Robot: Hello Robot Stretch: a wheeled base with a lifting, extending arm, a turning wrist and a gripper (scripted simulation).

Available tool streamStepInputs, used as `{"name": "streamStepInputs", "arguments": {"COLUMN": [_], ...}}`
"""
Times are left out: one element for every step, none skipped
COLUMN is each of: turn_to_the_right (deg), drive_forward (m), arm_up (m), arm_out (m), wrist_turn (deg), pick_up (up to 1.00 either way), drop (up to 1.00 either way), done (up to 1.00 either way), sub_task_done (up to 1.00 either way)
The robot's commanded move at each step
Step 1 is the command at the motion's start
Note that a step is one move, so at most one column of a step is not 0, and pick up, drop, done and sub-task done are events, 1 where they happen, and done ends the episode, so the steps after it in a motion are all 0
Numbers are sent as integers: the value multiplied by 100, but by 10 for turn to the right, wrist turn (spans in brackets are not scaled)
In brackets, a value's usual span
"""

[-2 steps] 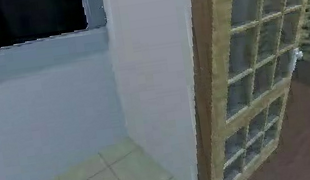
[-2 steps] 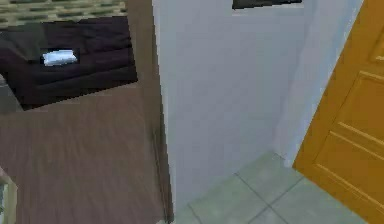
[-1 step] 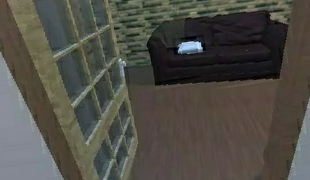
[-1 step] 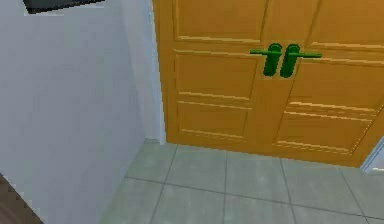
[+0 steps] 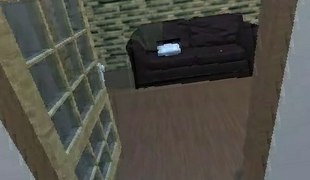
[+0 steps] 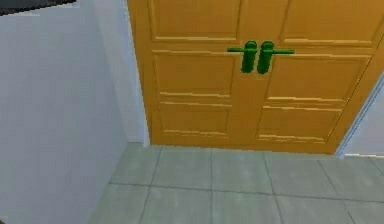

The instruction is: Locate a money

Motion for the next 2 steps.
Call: {"name": "streamStepInputs", "arguments": {"turn_to_the_right": [0,60], "drive_forward": [60,0], "arm_up": [0,0], "arm_out": [0,0], "wrist_turn": [0,0], "pick_up": [0,0], "drop": [0,0], "done": [0,0], "sub_task_done": [0,0]}}
